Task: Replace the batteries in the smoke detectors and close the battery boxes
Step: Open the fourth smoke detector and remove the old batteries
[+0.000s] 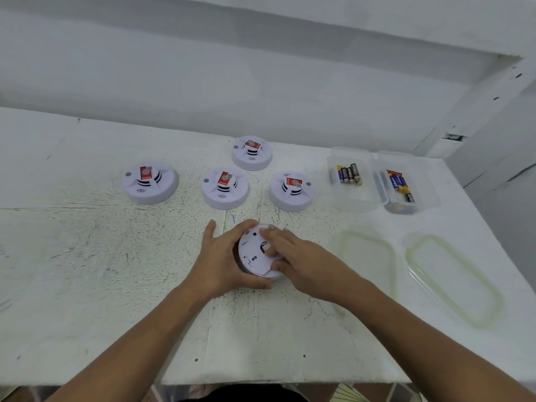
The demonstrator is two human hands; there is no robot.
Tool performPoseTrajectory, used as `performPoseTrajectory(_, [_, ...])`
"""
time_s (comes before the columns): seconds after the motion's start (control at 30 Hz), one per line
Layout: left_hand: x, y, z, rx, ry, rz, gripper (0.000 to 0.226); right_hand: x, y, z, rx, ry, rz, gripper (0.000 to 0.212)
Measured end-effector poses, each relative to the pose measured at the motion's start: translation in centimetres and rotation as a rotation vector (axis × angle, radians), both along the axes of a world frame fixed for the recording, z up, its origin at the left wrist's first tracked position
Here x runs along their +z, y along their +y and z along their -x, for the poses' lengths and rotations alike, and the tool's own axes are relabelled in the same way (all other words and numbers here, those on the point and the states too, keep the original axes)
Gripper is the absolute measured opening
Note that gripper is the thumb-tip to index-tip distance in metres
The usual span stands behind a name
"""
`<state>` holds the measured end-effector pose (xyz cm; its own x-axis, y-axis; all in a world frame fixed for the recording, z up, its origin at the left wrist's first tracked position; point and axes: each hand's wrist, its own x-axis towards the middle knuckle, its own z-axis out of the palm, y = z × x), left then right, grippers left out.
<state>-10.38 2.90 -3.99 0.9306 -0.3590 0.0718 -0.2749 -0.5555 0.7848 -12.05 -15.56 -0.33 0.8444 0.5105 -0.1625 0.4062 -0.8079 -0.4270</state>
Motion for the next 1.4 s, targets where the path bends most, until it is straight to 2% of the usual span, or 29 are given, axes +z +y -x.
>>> performPoseTrajectory(0.2, [0.0, 0.1, 0.0, -0.018, 0.001, -0.001, 0.112, 0.0, -0.3, -0.8, -0.023, 0.104, -0.05, 0.057])
performPoseTrajectory(0.27, [0.3, 0.0, 0.1, -0.019, 0.013, 0.003, 0.105, 0.3, -0.4, -1.2, -0.002, 0.103, -0.056, 0.053])
performPoseTrajectory(0.4, [0.2, 0.1, 0.2, -0.02, 0.022, -0.003, 0.104, 0.7, -0.4, -1.7, 0.087, 0.074, -0.055, 0.024])
performPoseTrajectory(0.47, [-0.4, 0.3, 0.0, -0.013, 0.051, 0.002, 0.104, 0.8, -0.3, -2.0, 0.117, 0.079, -0.035, 0.016])
performPoseTrajectory(0.67, [-1.1, 0.5, 0.0, 0.052, 0.057, 0.011, 0.105, 2.0, 0.3, -2.7, 0.055, 0.039, -0.042, 0.015])
performPoseTrajectory(0.8, [-0.8, 0.5, 0.3, 0.069, 0.073, 0.049, 0.102, 1.8, 0.1, -2.1, 0.01, -0.03, -0.13, 0.02])
performPoseTrajectory(0.87, [-0.7, 0.5, 0.3, 0.083, 0.081, 0.052, 0.102, 1.6, 0.0, -1.7, -0.087, -0.045, -0.224, 0.026])
performPoseTrajectory(0.97, [-0.7, 0.7, 0.3, 0.098, 0.114, 0.053, 0.102, 1.2, -0.4, -1.7, -0.412, -0.043, -0.44, 0.035])
performPoseTrajectory(1.07, [-1.0, 0.9, 0.2, 0.078, 0.099, 0.063, 0.104, 0.6, -1.3, -2.3, -0.721, -0.025, -0.628, 0.034])
performPoseTrajectory(1.17, [-1.4, 1.1, 0.3, 0.078, 0.09, 0.103, 0.106, -0.3, -1.7, -2.6, -0.789, -0.045, -0.48, 0.032])
performPoseTrajectory(1.4, [-1.5, 0.9, 0.4, 0.062, 0.081, 0.062, 0.114, -3.1, -0.9, -2.1, -0.691, -0.206, -0.103, 0.032])
